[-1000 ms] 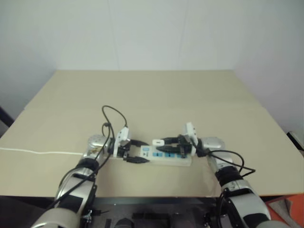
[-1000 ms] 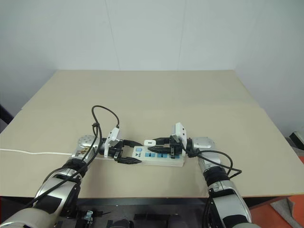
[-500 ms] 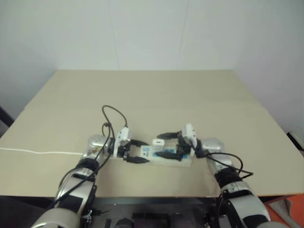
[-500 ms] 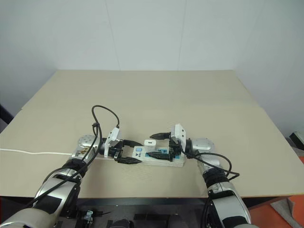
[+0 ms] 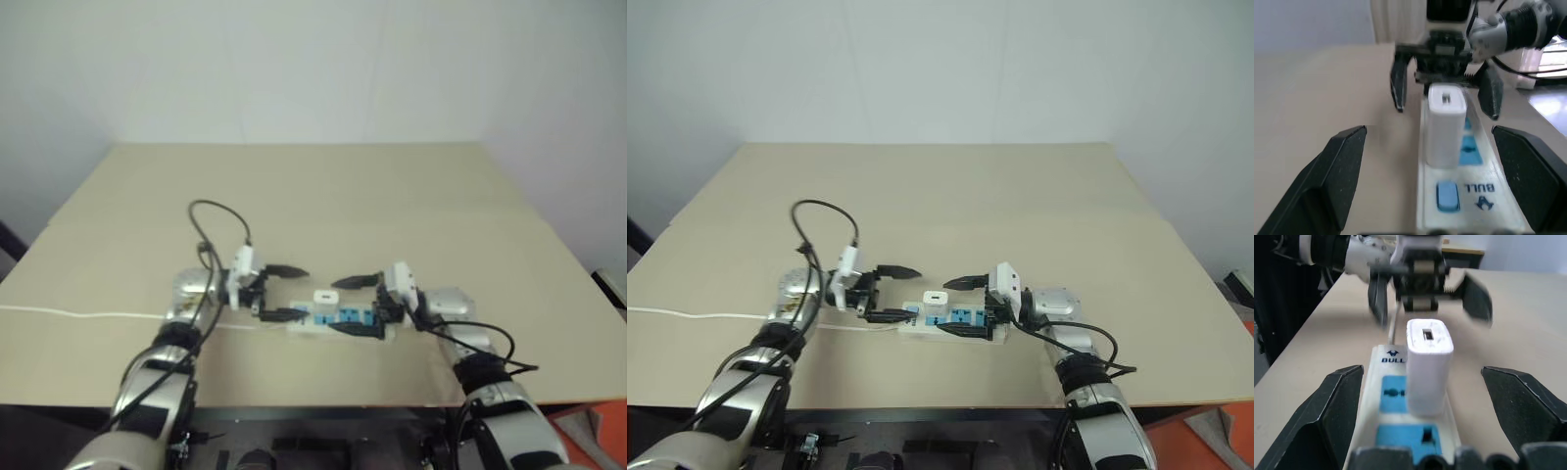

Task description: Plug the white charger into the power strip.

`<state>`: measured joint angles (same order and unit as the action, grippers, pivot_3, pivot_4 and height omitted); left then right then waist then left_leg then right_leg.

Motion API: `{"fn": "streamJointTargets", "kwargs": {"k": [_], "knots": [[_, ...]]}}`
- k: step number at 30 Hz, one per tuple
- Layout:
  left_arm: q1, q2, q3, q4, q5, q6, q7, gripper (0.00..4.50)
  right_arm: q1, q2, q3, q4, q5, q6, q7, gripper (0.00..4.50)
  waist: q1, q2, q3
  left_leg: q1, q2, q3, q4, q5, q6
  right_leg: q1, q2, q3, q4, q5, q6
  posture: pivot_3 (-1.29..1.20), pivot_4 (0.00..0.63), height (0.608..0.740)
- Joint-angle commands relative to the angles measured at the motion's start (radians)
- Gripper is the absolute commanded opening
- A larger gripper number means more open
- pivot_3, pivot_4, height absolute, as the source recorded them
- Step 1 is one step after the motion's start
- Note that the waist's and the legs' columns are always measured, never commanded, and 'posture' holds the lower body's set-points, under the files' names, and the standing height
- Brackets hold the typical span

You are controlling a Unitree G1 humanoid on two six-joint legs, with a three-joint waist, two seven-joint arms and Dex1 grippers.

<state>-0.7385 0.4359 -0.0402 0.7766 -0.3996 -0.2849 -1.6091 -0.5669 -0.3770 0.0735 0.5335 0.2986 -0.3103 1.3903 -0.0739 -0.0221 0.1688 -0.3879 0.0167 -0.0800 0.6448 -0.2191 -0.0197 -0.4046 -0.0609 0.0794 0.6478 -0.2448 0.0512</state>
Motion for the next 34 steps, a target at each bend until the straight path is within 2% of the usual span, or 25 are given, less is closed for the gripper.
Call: {"fn": "streamJointTargets", "kwargs": {"k": [1, 5, 10, 14, 20, 27, 34], "knots": [[0.073, 0.144, 0.001, -0.190, -0.103, 0.100, -0.005, 4.46, 0.020, -0.121, -0.081, -0.096, 0.025, -0.070, 0.021, 4.50, 0.000, 0.002, 0.004, 0.000, 0.000, 0.000, 0.000, 0.000, 0.000, 0.000, 0.000, 0.000, 0.000, 0.000, 0.000, 0.00, 0.150, 0.740], [0.149, 0.334, -0.034, -0.290, -0.156, 0.161, -0.005, 4.46, 0.094, -0.299, -0.146, -0.168, 0.064, -0.003, 0.069, 4.50, 0.009, 0.003, 0.008, 0.001, 0.000, 0.000, 0.000, 0.000, 0.000, 0.000, 0.000, 0.000, 0.000, 0.000, 0.000, 0.00, 0.150, 0.740], [0.226, 0.443, 0.009, -0.347, -0.203, 0.200, -0.005, 4.46, 0.231, -0.460, -0.247, -0.292, 0.108, 0.131, 0.022, 4.50, 0.024, 0.004, 0.010, 0.001, 0.000, 0.001, 0.000, 0.000, 0.000, 0.001, 0.000, 0.000, -0.001, -0.001, 0.001, 0.00, 0.150, 0.740], [0.275, 0.454, 0.045, -0.375, -0.197, 0.206, -0.005, 4.46, 0.312, -0.514, -0.287, -0.372, 0.141, 0.190, 0.015, 4.50, 0.027, 0.005, 0.011, 0.001, 0.001, 0.001, 0.000, 0.000, 0.000, 0.000, 0.000, 0.000, 0.000, -0.003, 0.004, 0.00, 0.150, 0.740], [0.317, 0.429, 0.082, -0.431, -0.182, 0.240, 0.000, 4.46, 0.415, -0.489, -0.316, -0.524, 0.135, 0.232, -0.112, 4.50, 0.028, 0.004, 0.011, 0.000, 0.001, 0.002, 0.000, 0.000, 0.000, 0.000, 0.001, 0.000, -0.001, -0.005, 0.005, 0.00, 0.150, 0.740], [0.355, 0.404, 0.130, -0.471, -0.146, 0.217, 0.052, 4.46, 0.515, -0.510, -0.362, -0.623, 0.107, 0.288, -0.219, 4.50, 0.032, 0.004, 0.011, 0.000, 0.001, 0.002, 0.000, 0.000, 0.000, 0.000, 0.001, 0.000, -0.001, -0.004, 0.005, 0.00, 0.150, 0.740], [0.456, 0.452, 0.185, -0.587, -0.181, 0.372, 0.093, 4.46, 0.536, -0.526, -0.360, -0.662, 0.118, 0.359, -0.257, 4.50, 0.026, 0.004, 0.011, 0.000, 0.002, 0.002, 0.000, 0.000, 0.000, 0.000, 0.001, 0.000, -0.001, -0.005, 0.005, 0.00, 0.150, 0.740]]}}
